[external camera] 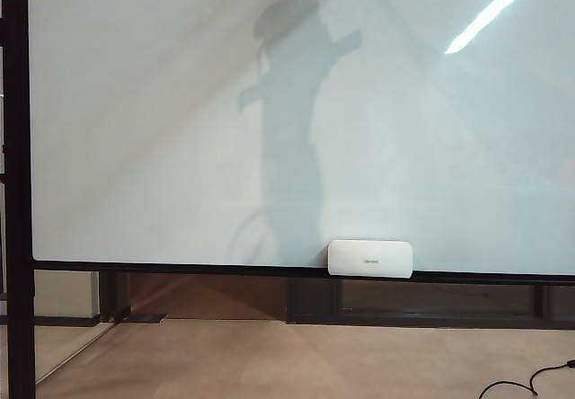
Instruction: Reach to the right to find the marker pen, pick it up, and write the number 20 on the whiteboard.
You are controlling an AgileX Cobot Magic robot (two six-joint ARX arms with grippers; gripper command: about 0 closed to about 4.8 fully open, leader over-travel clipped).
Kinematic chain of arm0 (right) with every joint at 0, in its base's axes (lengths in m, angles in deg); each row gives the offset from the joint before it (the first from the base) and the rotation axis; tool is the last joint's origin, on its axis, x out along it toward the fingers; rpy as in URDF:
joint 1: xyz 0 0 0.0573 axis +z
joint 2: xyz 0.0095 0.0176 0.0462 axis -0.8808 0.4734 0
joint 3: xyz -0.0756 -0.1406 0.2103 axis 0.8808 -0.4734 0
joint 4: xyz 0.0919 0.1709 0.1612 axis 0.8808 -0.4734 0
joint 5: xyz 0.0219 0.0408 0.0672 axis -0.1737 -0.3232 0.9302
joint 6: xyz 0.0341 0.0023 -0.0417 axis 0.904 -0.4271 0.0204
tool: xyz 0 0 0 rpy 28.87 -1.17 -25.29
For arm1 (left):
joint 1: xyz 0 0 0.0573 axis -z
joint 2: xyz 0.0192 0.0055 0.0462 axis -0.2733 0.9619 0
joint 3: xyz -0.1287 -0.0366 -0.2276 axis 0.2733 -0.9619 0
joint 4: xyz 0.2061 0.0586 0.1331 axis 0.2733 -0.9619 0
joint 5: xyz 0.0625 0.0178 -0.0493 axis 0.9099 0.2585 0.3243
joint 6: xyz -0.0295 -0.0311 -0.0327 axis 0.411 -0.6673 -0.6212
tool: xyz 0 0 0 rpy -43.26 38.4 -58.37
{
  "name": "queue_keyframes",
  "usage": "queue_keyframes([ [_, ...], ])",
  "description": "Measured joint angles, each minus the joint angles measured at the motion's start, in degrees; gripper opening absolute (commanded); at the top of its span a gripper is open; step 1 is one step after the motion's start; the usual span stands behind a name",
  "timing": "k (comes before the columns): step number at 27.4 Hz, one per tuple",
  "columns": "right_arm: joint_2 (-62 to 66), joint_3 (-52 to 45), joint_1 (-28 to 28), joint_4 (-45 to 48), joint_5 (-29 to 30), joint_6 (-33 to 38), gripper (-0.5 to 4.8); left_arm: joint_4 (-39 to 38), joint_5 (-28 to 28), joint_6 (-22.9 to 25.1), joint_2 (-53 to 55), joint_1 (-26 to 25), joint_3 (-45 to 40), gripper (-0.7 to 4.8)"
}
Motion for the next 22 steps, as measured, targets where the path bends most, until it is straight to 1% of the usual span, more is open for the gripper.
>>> queue_keyframes([
  [8,0.66,0.04,-0.09,-8.17,0.90,1.20,-0.01,0.00,1.01,0.11,0.02,-0.02,0.00,-0.05],
  [12,1.77,0.02,-0.17,-11.08,1.07,1.64,-0.01,0.11,1.07,0.90,0.02,-0.02,0.00,-0.05],
  [22,2.93,-0.24,-0.31,-11.78,1.81,2.47,-0.01,0.13,1.07,1.33,0.02,-0.02,0.00,-0.05],
])
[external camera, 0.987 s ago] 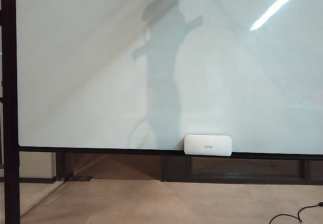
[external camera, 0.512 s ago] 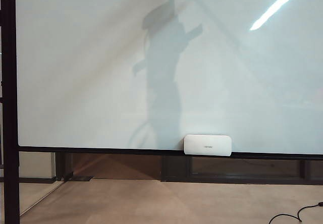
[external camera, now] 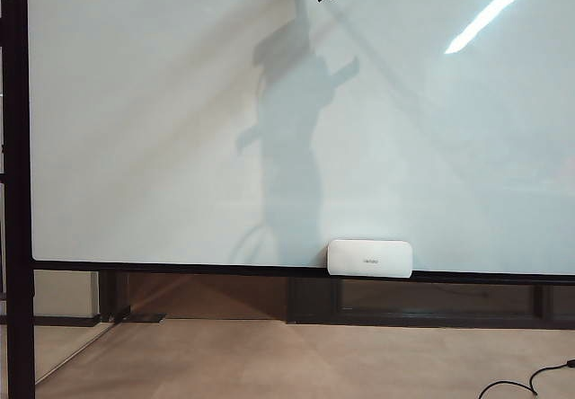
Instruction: Reach to the right to find the marker pen, pick it up, and write the number 20 on the whiteboard.
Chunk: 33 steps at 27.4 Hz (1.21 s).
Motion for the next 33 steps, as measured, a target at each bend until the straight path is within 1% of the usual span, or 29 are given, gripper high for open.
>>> queue_keyframes([
  [8,0.90,0.00,-0.44,1.05,6.12,0.09,-0.01,0.02,0.04,0.02,0.02,0.00,0.00,-0.05],
  [13,1.68,0.02,-0.90,1.31,9.94,0.07,-0.01,0.00,1.03,0.55,0.02,0.00,0.00,-0.05],
  [24,2.47,0.07,-1.22,1.42,11.34,-0.55,-0.02,-0.11,1.07,1.11,0.02,0.00,0.00,-0.05],
  [30,2.49,0.11,-1.42,-4.76,10.86,-0.09,-0.01,-0.11,1.05,1.11,0.02,0.00,0.00,-0.05],
  [33,2.73,0.11,-1.49,-6.43,10.82,-0.07,-0.01,-0.11,1.05,1.11,0.02,0.00,0.00,-0.05],
])
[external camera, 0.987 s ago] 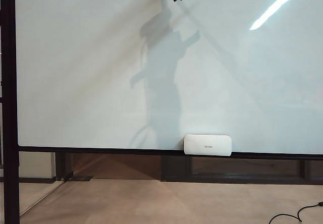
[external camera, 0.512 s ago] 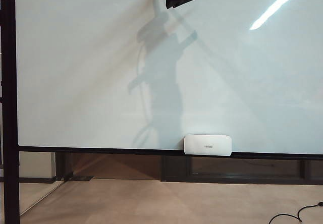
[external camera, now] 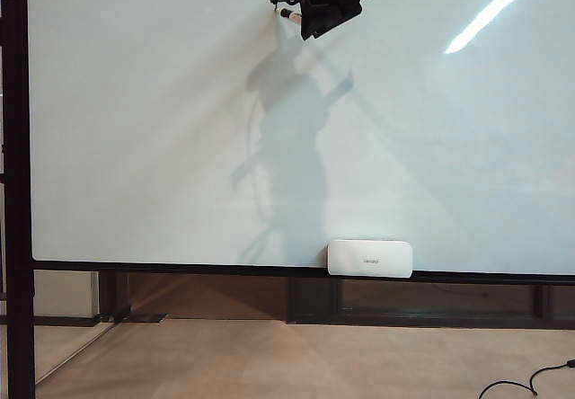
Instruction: Reach to the right to find the marker pen, pick it up, and write the number 20 on the whiteboard.
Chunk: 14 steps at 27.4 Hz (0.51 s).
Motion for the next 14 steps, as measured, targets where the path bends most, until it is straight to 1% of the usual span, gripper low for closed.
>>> queue_keyframes([
  [9,0.02,0.00,-0.42,-0.07,0.22,-0.04,-0.01,-1.27,-1.29,-0.83,0.00,0.00,0.00,-0.05],
  [11,0.02,-0.02,-0.39,-0.11,-0.57,-0.04,-0.01,-1.84,-1.33,-0.96,0.00,0.00,0.00,-0.05],
  [14,0.02,-0.04,-0.37,-0.55,-3.30,-0.09,-0.01,-2.03,-1.31,-0.96,0.00,0.00,0.00,-0.05],
])
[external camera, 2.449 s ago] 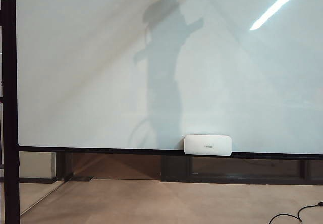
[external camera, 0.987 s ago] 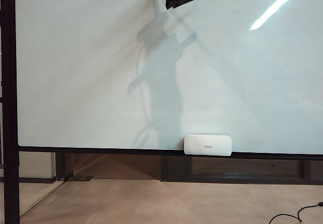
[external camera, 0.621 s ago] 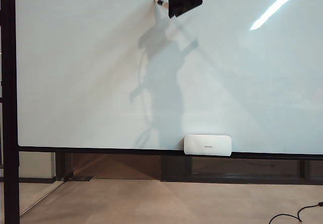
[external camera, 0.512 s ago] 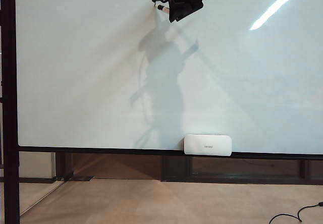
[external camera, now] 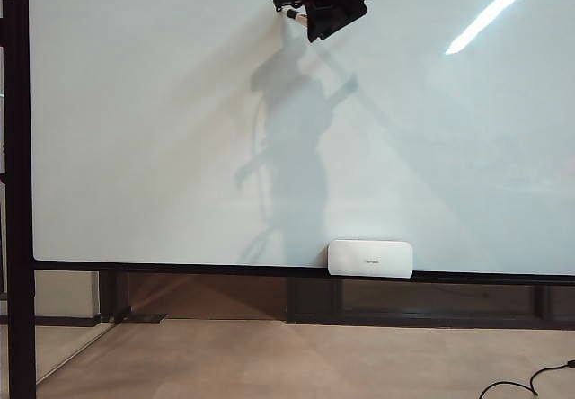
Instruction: Reach to the right to find the marker pen, pick it up, and write the number 20 on the whiteboard.
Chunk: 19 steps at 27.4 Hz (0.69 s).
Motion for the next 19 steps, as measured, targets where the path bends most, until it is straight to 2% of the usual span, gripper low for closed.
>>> queue_keyframes([
  [5,-0.02,-0.02,0.04,-1.84,-6.23,0.07,-0.01,0.00,0.00,0.02,0.00,0.00,0.00,-0.05],
  [10,-0.15,-0.02,0.04,-2.60,-9.18,0.09,-0.01,0.00,0.02,0.02,0.00,0.00,0.00,-0.05],
  [19,-1.11,-0.07,-0.02,-3.61,-9.09,1.55,-0.01,-0.07,0.00,0.02,0.00,0.00,0.00,-0.05],
])
